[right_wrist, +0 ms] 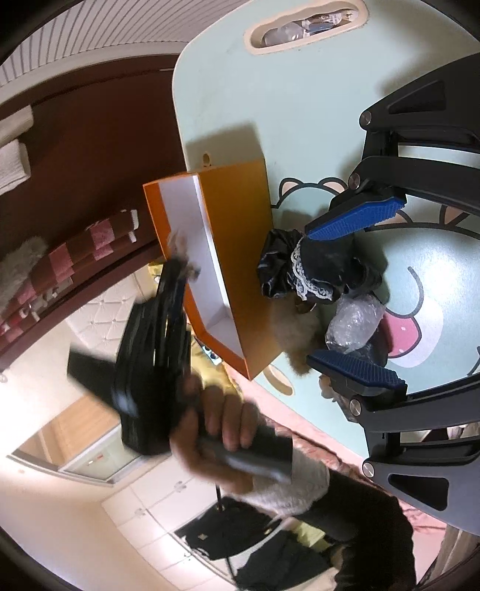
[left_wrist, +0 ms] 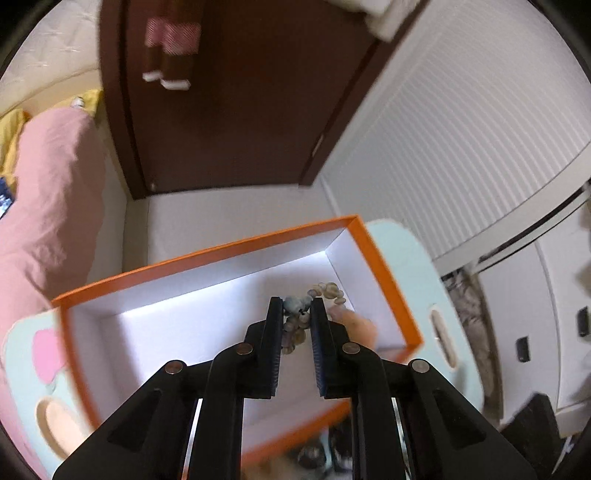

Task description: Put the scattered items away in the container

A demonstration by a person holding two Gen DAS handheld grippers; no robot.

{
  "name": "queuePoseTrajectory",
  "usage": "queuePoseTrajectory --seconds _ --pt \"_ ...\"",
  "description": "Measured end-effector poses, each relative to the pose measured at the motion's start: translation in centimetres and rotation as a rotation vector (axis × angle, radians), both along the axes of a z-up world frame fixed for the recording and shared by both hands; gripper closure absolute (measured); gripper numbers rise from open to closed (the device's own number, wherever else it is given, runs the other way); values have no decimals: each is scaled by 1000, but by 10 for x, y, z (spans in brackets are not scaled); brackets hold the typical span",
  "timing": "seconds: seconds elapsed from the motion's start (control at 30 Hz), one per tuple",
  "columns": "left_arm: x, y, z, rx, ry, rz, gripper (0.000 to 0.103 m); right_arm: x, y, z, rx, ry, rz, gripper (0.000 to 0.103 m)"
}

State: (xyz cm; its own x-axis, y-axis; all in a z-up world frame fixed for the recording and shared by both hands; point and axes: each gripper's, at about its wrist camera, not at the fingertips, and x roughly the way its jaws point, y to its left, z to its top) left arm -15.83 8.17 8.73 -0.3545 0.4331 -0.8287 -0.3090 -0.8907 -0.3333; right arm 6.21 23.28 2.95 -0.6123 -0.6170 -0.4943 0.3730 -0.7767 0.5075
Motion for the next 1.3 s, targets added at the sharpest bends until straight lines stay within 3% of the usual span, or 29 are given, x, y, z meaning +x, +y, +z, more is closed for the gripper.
queuePoseTrajectory --seconds 0.2,0.33,0.5,0.83,0.87,0.93,1.0,1.03,1.1,1.2,1.27,1.3 --pt "66 -53 16 33 62 68 87 0 -6 2 10 6 15 41" --pt "97 -87 -2 37 56 138 87 -1 -14 5 35 1 31 41" --pt "129 -111 -35 65 44 155 87 -14 -25 14 120 -3 36 41" --pt "154 -124 -62 113 109 248 86 -43 -34 44 223 11 37 41" --pt "155 -127 -64 122 117 264 85 -45 -35 45 224 11 39 41" --pt "157 -134 -68 171 127 290 70 -47 -38 47 224 10 43 41" --pt "161 -142 -72 259 138 293 45 -51 -42 49 239 8 45 41" --pt "162 -145 -73 299 146 298 41 -52 -44 50 249 7 46 41" --pt "166 -150 -75 353 166 307 39 -58 -46 53 269 1 54 41" --pt "168 -148 -76 354 179 303 39 -70 -49 61 327 -14 71 41" --pt "168 -146 -77 331 174 309 39 -81 -55 68 437 -26 69 42" --pt "168 -146 -78 335 172 310 39 -90 -60 71 511 -35 77 49"
